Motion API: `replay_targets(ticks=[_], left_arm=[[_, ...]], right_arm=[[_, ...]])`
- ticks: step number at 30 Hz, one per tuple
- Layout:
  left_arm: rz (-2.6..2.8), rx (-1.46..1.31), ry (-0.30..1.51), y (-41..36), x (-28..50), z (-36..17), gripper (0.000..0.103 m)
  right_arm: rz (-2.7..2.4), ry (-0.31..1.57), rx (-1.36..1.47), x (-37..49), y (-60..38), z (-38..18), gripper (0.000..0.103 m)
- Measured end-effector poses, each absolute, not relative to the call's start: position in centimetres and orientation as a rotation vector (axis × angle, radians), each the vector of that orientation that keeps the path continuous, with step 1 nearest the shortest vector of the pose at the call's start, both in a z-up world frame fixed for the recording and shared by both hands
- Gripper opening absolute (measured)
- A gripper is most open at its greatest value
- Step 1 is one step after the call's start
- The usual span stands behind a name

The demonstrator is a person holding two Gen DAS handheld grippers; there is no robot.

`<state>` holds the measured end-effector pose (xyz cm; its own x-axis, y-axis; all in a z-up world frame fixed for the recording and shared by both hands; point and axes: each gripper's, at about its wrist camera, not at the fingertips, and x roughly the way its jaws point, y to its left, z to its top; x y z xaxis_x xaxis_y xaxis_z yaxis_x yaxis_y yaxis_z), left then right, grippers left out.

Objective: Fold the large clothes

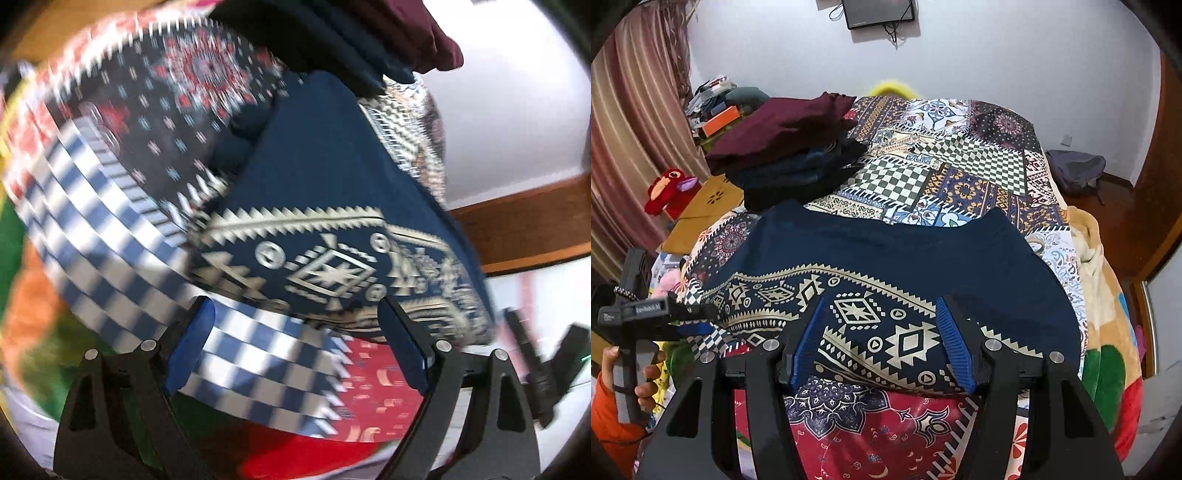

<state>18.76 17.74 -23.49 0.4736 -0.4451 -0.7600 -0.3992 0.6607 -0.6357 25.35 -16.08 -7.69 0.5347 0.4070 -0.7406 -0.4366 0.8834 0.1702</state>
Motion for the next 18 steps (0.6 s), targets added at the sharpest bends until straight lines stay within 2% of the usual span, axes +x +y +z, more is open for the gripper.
replay_targets(ticks=[8, 16, 17, 18], left_arm=[[-0.104, -1.070, 1.100, 18.1, 22.2, -25.2, 0.092], [-0.076, -1.076, 1.050, 17.7, 27.5, -25.7, 0.095], [-0.062, -1.064, 1.039, 17.7, 27.8, -25.7, 0.094], [-0.039, -1.033, 1.023, 17.5, 28.2, -25.5, 0.085]], right_arm=[[0.491, 0.898, -0.040, 26.0, -15.5, -8.5, 0.057], [0.485, 0.943, -0.031, 27.7, -14.3, -9.6, 0.057], [0.485, 0.948, -0.035, 27.9, -14.0, -9.7, 0.057], [0.486, 0.952, -0.037, 28.1, -13.7, -9.7, 0.057]])
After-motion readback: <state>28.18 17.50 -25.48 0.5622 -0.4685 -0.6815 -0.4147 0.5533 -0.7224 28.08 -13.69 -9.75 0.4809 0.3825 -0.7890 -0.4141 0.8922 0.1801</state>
